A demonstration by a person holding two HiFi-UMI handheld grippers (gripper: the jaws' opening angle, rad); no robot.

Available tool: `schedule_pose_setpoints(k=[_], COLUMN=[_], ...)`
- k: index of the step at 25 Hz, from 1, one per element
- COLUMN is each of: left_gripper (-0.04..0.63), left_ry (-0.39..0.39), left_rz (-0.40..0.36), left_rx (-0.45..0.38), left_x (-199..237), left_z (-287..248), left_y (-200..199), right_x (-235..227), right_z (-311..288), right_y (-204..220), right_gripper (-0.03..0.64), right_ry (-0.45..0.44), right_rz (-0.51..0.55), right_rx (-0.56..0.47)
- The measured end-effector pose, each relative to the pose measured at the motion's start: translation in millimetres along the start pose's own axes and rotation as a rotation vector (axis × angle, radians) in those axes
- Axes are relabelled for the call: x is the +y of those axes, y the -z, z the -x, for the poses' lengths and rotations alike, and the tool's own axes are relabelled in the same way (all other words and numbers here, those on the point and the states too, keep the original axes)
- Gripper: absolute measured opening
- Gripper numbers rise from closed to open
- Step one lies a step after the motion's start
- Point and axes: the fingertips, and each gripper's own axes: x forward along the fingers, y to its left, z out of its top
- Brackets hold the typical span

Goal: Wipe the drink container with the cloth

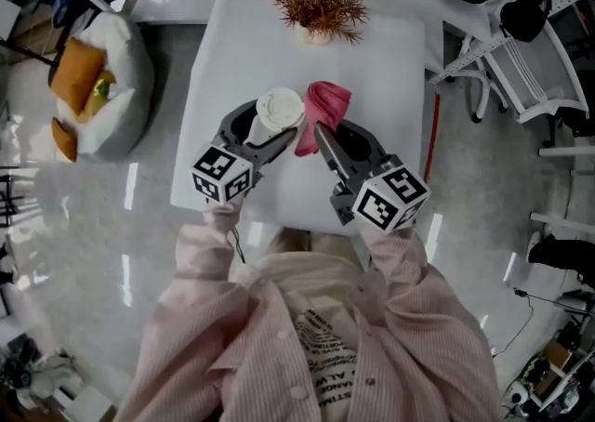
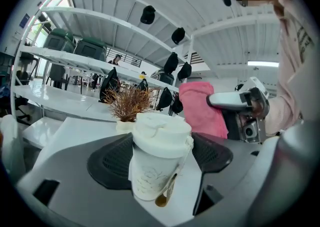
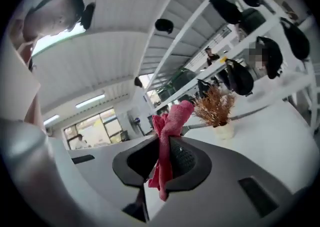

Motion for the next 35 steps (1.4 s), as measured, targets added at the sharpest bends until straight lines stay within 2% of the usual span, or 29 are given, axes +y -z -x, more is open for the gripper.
schedule_pose_setpoints(k=[3, 5, 20, 27, 35], left_gripper=[0.361, 0.362, 0.361, 0.360, 0.360], left_ry=[-0.002, -0.003, -0.014, -0.017, -0.020], left_rz=[0.004, 0.004, 0.015, 0.025, 0.018], left_rx=[0.001, -0.002, -0.063, -0.089, -0.092], left_x=[-1.2, -0.9, -0.9, 0.8, -0.5], left_z=[0.0, 0.0, 0.9, 1.6, 1.3], left_y=[0.1, -0.9, -2.6, -3.9, -3.1], right_x=[-11.0, -13.1, -26.5, -34.8, -46.2], right_z=[3.7, 1.3, -13.1, -14.3, -23.0], right_y=[12.9, 20.8, 45.1, 48.8, 57.4], right_gripper=[0.038, 0.038, 0.038, 0.038, 0.038], right_ry=[0.067, 0.077, 0.182, 0.223, 0.224], right_rz=[-0.169, -0.241, -0.556, -0.600, -0.635], right_rx=[-0.071, -0.099, -0.311, -0.351, -0.361])
